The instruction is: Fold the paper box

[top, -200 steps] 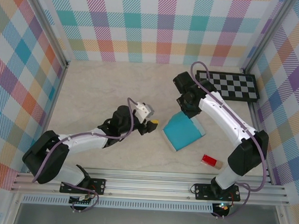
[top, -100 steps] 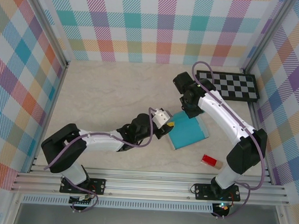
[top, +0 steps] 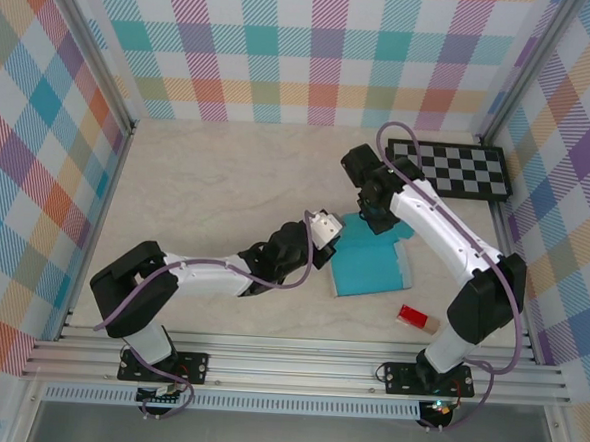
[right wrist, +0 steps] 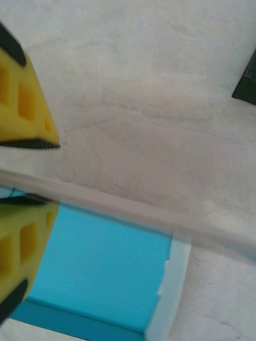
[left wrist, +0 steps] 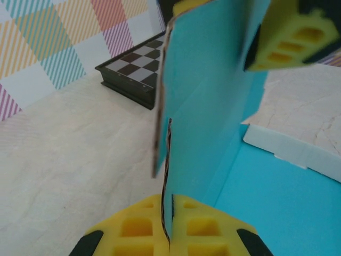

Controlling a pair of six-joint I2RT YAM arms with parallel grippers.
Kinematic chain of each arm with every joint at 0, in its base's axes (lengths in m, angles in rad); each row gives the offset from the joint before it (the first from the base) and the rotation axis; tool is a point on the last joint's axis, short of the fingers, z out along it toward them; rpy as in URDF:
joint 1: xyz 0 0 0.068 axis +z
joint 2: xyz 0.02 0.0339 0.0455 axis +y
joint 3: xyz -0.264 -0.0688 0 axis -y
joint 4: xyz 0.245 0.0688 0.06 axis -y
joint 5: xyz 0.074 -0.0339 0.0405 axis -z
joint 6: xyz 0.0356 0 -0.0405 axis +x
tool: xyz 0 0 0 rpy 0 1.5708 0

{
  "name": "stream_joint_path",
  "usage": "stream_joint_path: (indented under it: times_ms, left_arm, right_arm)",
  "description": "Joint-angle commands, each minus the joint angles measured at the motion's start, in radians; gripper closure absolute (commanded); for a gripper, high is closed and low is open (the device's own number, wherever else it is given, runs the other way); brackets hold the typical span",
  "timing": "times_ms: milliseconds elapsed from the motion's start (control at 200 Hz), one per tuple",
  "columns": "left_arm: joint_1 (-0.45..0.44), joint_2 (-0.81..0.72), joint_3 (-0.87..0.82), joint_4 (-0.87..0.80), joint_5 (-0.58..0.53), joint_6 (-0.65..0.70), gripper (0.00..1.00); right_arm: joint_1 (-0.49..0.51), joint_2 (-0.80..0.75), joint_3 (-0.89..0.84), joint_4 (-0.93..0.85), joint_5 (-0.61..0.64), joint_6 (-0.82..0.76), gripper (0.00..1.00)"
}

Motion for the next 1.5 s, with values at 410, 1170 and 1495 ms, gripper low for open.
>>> stream_joint_path:
  times_ms: [410,1170,1495]
  left_arm:
    - [0.502,-0.094,-0.024,-0.201,0.933,0.05,1.0]
    - [0.654,-0.081,0.082,-0.434,1.107,0.224,1.0]
    - [0.654,-0.087,0.054,-0.358,1.068,0.166,1.0]
  right_arm:
    - [-0.15,-0.362,-0.362,0.599,-0.352,-1.715,0.35]
    - [-0.499,-0.524,-0.901,1.249,-1.105,-1.761,0.62]
    - [-0.499,-0.421,-0.889,1.246,-1.227,-1.775,0.66]
